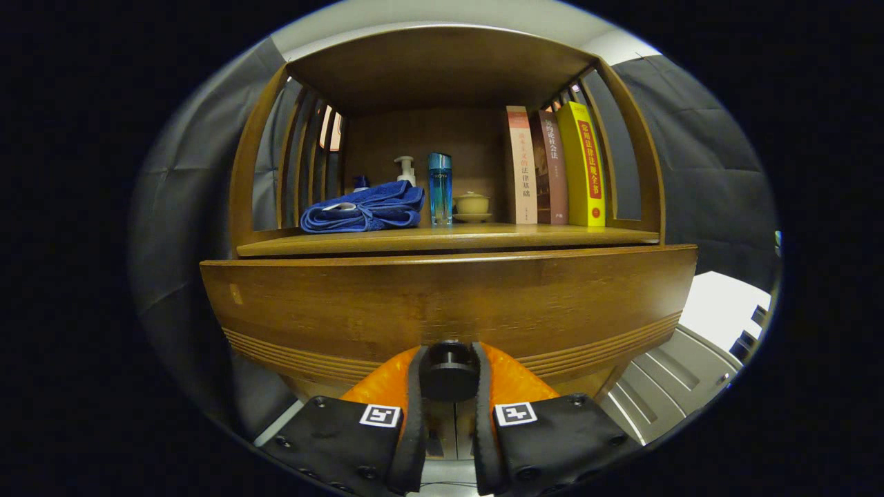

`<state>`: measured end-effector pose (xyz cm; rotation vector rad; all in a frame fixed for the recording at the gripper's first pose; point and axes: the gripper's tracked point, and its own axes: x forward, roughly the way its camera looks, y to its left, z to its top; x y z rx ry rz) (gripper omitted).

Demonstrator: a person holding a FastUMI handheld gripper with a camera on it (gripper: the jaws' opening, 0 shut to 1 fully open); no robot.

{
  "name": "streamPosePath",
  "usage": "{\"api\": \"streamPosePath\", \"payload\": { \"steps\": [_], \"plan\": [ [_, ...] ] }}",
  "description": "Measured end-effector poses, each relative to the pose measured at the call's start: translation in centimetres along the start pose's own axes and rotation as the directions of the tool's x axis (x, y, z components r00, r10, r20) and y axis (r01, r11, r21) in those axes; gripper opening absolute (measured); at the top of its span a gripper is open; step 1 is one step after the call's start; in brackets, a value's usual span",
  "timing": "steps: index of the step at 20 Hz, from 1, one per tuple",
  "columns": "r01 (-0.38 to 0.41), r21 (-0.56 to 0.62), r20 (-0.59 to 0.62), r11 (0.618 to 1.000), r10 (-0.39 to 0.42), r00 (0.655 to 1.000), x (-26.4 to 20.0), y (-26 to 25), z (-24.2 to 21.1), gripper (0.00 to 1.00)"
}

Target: Pull open the drawer, take out the items inside it, and place them on the countertop above the cabinet.

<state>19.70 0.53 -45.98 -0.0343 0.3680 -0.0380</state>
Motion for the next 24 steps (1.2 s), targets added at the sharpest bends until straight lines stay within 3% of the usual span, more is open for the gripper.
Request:
{"api": "streamPosePath", "payload": {
  "steps": [11,21,24],
  "plan": [
    [-0.001,0.017,-0.008,1.0,0.002,1.0,-9.4,-0.1,-0.3,0.36],
    [-0.006,0.023,-0.008,1.0,0.006,1.0,-10.8,-0.1,-1.9,0.37],
    [-0.01,0.028,0.006,1.0,0.009,1.0,-10.9,-0.1,-1.9,0.54]
  ]
}}
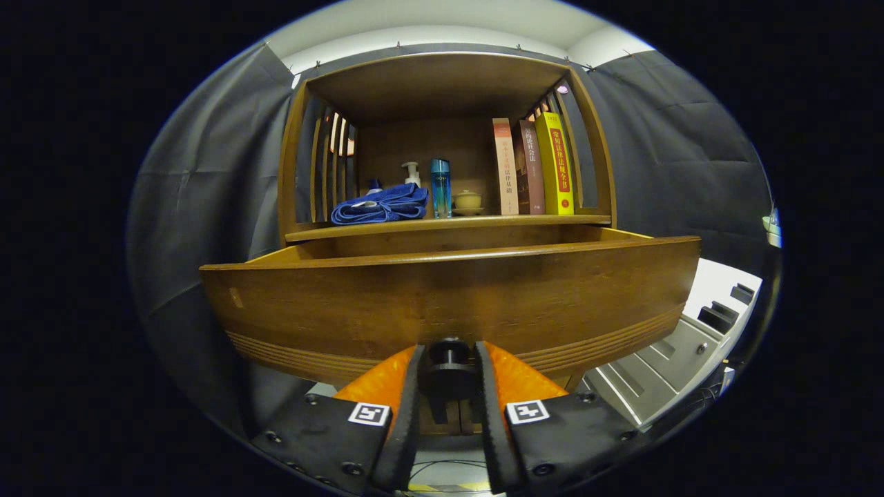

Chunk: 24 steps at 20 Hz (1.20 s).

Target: Pull open the drawer, take out the items inside it, and place them on the countertop above the cabinet.

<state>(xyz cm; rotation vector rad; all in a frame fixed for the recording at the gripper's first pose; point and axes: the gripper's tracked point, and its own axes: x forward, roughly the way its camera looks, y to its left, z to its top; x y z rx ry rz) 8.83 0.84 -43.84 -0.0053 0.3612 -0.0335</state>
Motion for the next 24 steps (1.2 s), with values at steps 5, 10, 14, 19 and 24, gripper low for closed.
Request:
{"api": "streamPosePath", "payload": {
  "steps": [5,10,14,19,24],
  "plan": [
    [0.007,0.031,-0.028,0.999,-0.006,1.0,0.2,-0.6,-1.1,0.83],
    [0.006,0.032,-0.019,0.999,-0.005,1.0,-1.6,-1.3,-0.2,0.98],
    [-0.054,0.051,0.103,0.997,0.049,0.994,-5.1,0.3,8.9,0.98],
    [-0.059,0.046,0.094,0.997,0.055,0.994,0.5,0.2,21.9,0.98],
    [-0.109,-0.035,-0.213,0.993,0.099,0.972,12.4,2.0,19.2,0.98]
  ]
}}
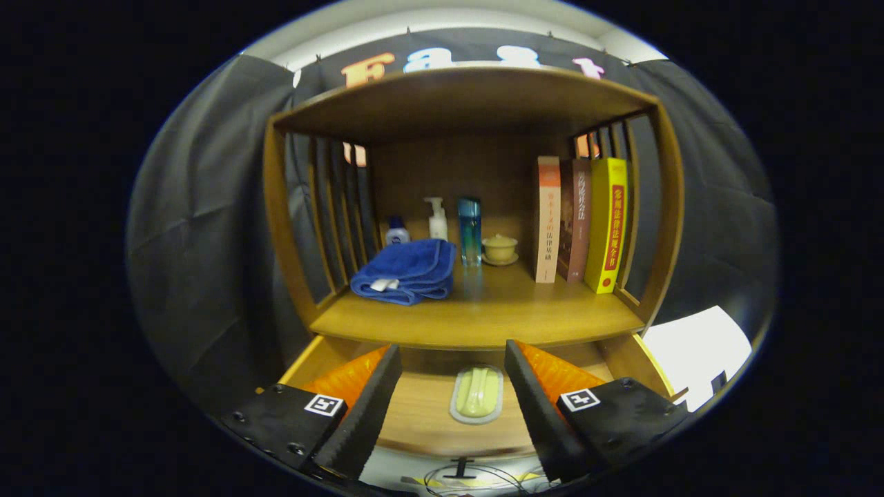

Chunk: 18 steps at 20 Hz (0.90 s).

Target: Pull open the drawer, take out the items inside it, and place them on the countertop above the cabinet.

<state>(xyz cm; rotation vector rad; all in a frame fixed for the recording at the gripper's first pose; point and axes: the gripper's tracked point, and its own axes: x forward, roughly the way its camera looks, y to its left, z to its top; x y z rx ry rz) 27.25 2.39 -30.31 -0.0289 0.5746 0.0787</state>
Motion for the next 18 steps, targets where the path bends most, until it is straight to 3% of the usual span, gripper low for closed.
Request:
{"api": "streamPosePath", "payload": {
  "steps": [5,9,13,18],
  "plan": [
    [0.044,-0.062,-0.261,0.997,-0.059,0.964,7.5,-0.8,-8.4,0.99],
    [0.075,-0.044,-0.383,0.996,-0.086,0.92,10.5,-1.3,-14.1,0.97],
    [0.085,-0.036,-0.464,0.996,-0.092,0.881,11.5,-1.9,-16.7,0.97],
    [0.095,-0.052,-0.492,0.994,-0.108,0.864,12.1,-2.1,-17.3,0.82]
  ]
}}
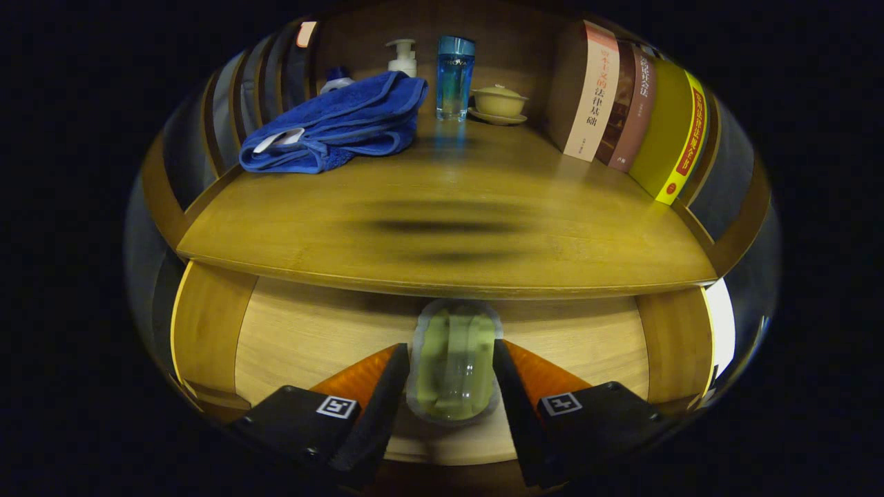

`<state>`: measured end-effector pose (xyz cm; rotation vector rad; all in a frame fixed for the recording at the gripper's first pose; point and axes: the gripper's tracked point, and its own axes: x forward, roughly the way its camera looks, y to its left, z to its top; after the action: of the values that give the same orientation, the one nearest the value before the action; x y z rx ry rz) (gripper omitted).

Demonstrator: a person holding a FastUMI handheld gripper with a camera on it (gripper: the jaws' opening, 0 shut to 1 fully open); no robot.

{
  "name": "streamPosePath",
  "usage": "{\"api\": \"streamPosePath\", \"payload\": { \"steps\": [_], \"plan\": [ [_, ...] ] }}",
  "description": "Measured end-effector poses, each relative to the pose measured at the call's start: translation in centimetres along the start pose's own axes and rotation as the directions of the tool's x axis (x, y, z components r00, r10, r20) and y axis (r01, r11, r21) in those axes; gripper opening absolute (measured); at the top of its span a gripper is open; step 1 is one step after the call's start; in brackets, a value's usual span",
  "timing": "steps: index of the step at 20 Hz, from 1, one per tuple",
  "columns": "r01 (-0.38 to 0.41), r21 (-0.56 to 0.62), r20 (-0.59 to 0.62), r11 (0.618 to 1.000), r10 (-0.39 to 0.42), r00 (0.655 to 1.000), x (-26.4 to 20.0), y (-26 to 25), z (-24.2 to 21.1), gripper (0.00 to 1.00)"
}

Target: Pull open the drawer, take out the items inside it, and place them on the countertop above the cabinet.

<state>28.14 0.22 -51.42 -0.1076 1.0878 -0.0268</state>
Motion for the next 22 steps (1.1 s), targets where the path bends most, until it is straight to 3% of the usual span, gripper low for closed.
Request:
{"api": "streamPosePath", "payload": {
  "steps": [3,4,7,9,17,22],
  "plan": [
    [0.003,0.019,-0.023,1.0,-0.002,1.0,0.9,-0.1,-0.6,0.65],
    [0.0,0.03,-0.025,1.0,0.001,1.0,0.9,-0.2,-0.8,0.52],
    [0.004,0.058,-0.004,0.998,-0.004,1.0,0.5,-0.7,-0.6,0.29],
    [-0.003,0.076,0.017,0.997,0.001,1.0,-0.2,-0.8,-0.5,0.24],
    [-0.066,0.031,0.146,0.997,0.061,0.987,-7.3,0.1,1.2,0.23],
    [-0.125,0.066,0.297,0.99,0.1,0.95,-13.8,0.2,6.1,0.23]
  ]
}}
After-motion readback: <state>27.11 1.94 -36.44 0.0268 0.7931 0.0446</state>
